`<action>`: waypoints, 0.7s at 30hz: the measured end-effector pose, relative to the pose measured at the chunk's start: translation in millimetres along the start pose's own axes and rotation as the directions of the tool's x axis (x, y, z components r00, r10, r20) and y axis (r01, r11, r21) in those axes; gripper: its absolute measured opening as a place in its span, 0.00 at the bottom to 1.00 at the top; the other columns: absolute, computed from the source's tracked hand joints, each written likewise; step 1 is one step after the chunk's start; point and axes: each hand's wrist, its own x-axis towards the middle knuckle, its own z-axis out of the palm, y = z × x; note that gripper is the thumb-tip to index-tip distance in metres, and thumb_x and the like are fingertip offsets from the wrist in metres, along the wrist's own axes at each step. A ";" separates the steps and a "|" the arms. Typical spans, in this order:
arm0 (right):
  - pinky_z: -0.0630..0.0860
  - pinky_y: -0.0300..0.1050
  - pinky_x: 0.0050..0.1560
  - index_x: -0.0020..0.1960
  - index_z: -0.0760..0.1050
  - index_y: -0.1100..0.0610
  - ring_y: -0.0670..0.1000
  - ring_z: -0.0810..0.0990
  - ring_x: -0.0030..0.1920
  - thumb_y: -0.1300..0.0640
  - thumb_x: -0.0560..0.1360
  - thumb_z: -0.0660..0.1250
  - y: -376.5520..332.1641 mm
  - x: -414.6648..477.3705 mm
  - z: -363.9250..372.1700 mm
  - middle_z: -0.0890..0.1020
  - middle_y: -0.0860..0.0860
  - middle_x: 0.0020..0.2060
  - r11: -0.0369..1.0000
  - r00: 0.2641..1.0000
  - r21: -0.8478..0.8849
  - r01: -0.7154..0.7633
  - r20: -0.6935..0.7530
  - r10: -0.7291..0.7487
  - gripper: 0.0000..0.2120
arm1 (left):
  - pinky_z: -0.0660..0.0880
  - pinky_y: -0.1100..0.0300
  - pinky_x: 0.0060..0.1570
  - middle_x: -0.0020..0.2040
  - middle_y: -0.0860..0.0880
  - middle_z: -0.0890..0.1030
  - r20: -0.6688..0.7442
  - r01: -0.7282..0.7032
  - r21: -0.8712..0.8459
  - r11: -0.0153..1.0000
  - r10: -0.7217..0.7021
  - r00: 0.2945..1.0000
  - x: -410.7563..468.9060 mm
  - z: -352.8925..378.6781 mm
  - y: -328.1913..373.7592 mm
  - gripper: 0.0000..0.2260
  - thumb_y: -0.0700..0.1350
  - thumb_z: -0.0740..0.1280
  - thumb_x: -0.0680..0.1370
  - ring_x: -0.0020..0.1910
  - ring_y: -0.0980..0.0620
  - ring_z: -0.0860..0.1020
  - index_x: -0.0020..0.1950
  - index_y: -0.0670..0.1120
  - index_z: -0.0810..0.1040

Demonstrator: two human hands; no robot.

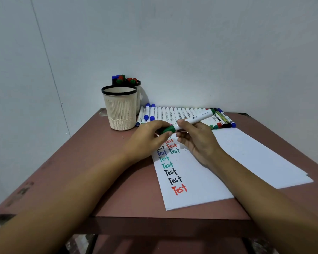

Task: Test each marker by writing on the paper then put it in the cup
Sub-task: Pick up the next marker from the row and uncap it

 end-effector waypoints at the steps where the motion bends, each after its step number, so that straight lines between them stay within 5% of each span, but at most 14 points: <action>1: 0.74 0.36 0.32 0.40 0.77 0.60 0.45 0.74 0.30 0.61 0.76 0.67 0.5 0.1 -0.6 0.77 0.50 0.29 1.000 1.000 -0.018 0.005 0.001 -0.005 0.06 | 0.72 0.66 0.45 0.47 0.51 0.79 -0.018 -0.026 0.011 1.000 0.026 0.999 -0.3 0.6 1.1 0.12 0.44 0.65 0.77 0.45 0.55 0.77 0.59 0.41 0.78; 4: 0.70 0.36 0.31 0.40 0.76 0.61 0.46 0.71 0.29 0.58 0.76 0.67 0.9 0.9 -3.1 0.74 0.50 0.27 1.000 1.000 -0.021 -0.016 0.016 0.016 0.08 | 0.71 0.62 0.40 0.43 0.46 0.80 -0.074 -0.088 0.058 0.994 0.092 0.993 -0.8 2.8 0.9 0.13 0.47 0.64 0.77 0.40 0.52 0.76 0.55 0.40 0.79; 8: 0.72 0.33 0.28 0.40 0.76 0.62 0.44 0.72 0.28 0.60 0.76 0.65 0.0 1.3 -2.8 0.75 0.52 0.29 0.981 0.990 0.149 -0.127 0.080 0.116 0.08 | 0.65 0.70 0.34 0.36 0.47 0.77 -0.100 -0.121 0.088 0.989 0.130 0.987 0.3 5.6 4.9 0.12 0.45 0.61 0.76 0.32 0.59 0.70 0.49 0.38 0.79; 16: 0.73 0.33 0.28 0.40 0.76 0.62 0.44 0.74 0.26 0.61 0.77 0.63 -0.4 2.9 -2.0 0.76 0.52 0.29 0.957 0.980 0.229 -0.180 0.122 0.155 0.09 | 0.64 0.73 0.34 0.36 0.53 0.74 -0.131 -0.104 0.053 0.993 0.110 0.985 1.1 8.5 4.6 0.13 0.45 0.61 0.76 0.32 0.63 0.70 0.50 0.37 0.79; 21: 0.74 0.33 0.29 0.43 0.76 0.62 0.44 0.74 0.28 0.61 0.77 0.63 -5.9 4.4 -6.5 0.77 0.51 0.28 0.967 0.978 0.187 -0.172 0.153 0.144 0.07 | 0.69 0.70 0.37 0.36 0.56 0.77 -0.090 0.056 -0.111 0.992 -0.066 0.994 3.2 5.4 2.7 0.08 0.44 0.66 0.77 0.35 0.62 0.74 0.52 0.42 0.80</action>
